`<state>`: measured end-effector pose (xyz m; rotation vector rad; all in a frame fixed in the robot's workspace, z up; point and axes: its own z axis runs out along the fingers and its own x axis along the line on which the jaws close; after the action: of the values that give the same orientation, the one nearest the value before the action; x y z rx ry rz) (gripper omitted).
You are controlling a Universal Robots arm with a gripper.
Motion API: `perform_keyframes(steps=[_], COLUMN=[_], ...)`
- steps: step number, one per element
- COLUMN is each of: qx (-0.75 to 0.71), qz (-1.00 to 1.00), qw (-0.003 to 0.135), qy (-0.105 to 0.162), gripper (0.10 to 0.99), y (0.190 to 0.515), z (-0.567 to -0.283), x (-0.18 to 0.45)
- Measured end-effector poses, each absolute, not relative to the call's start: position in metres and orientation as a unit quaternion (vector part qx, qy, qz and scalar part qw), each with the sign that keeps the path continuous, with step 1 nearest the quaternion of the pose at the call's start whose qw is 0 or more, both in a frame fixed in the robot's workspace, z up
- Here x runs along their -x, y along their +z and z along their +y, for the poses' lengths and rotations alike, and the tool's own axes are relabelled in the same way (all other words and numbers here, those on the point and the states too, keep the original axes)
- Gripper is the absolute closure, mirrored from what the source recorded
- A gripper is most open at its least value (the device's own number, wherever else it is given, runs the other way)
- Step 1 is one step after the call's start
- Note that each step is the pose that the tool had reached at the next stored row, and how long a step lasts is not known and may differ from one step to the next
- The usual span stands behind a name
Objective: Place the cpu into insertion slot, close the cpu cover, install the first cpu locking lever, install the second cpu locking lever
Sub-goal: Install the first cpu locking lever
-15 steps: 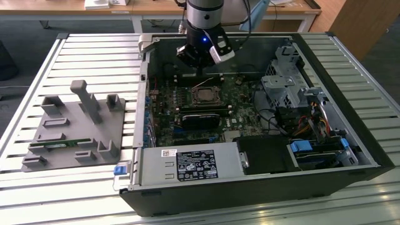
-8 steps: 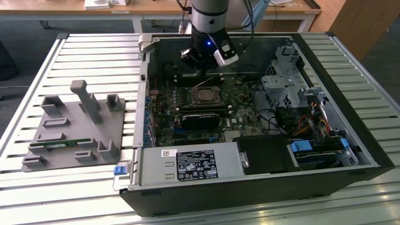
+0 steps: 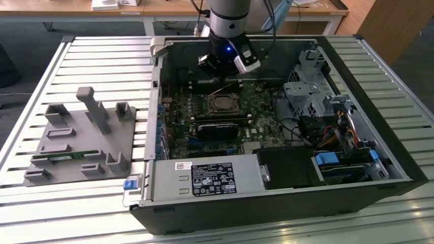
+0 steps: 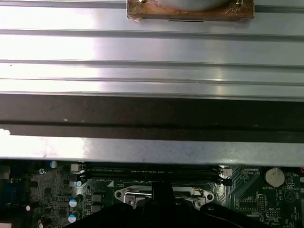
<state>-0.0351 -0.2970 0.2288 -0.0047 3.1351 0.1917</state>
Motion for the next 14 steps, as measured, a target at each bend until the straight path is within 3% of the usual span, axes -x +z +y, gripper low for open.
perform_keyframes(steps=[14], qx=[0.001], qz=[0.998], qw=[0.0], qy=[0.061], gripper=[0.98], y=[0.2223], z=[-0.2939], x=[0.0274])
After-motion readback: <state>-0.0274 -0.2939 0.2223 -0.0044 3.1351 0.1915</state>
